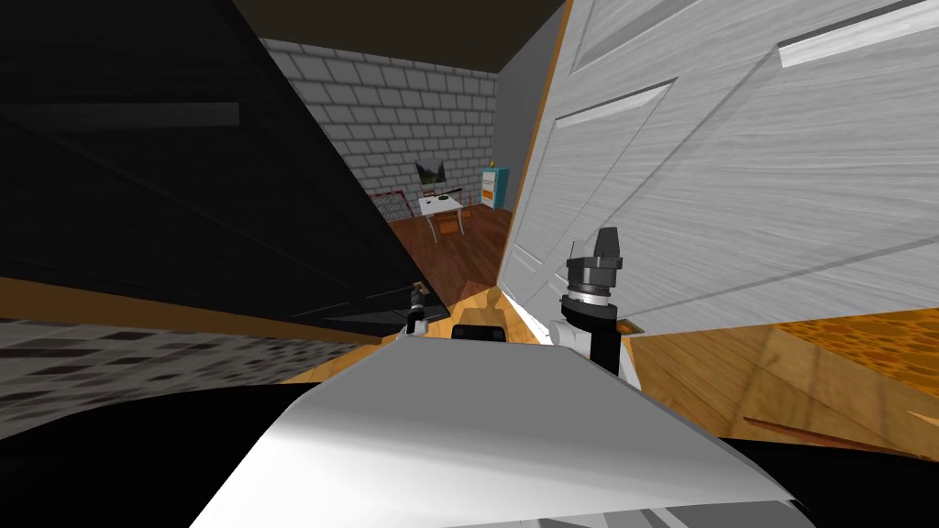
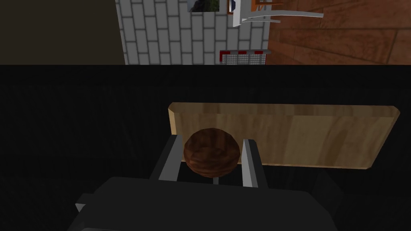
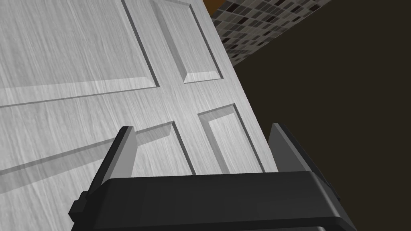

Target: Pull the door open

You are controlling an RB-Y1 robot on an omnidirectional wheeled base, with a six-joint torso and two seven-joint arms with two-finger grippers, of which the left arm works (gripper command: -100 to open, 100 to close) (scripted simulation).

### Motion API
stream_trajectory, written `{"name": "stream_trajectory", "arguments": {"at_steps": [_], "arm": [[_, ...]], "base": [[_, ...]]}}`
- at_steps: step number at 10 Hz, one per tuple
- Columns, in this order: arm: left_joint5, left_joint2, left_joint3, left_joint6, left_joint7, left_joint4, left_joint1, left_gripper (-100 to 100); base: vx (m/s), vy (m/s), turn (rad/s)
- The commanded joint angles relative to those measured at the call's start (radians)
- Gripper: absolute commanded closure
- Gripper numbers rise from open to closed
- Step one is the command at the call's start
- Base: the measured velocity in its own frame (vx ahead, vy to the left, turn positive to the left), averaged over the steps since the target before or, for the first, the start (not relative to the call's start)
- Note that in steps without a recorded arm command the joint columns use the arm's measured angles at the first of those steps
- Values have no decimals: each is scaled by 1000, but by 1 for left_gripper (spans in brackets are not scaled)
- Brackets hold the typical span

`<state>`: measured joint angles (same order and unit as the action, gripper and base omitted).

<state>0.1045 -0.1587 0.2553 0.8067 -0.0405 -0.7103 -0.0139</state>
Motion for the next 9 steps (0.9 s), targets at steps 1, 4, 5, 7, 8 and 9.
{"name": "stream_trajectory", "arguments": {"at_steps": [1, 4, 5, 7, 8, 9], "arm": [[0, 1, 0, 0, -1, 1, 2, 100], [-7, -12, -17, 2, -25, 4, 4, 100], [-8, -15, -21, 3, -31, 4, 4, 100], [-14, -26, -35, 5, -51, 6, 5, 100], [-17, -34, -44, 7, -65, 7, 6, 100], [-21, -42, -55, 9, -80, 8, 7, 100]], "base": [[-13, -3, 2], [-45, 2, -35], [-180, 50, -130], [-177, 44, -117], [-175, -22, -84], [-203, 0, -108]]}}
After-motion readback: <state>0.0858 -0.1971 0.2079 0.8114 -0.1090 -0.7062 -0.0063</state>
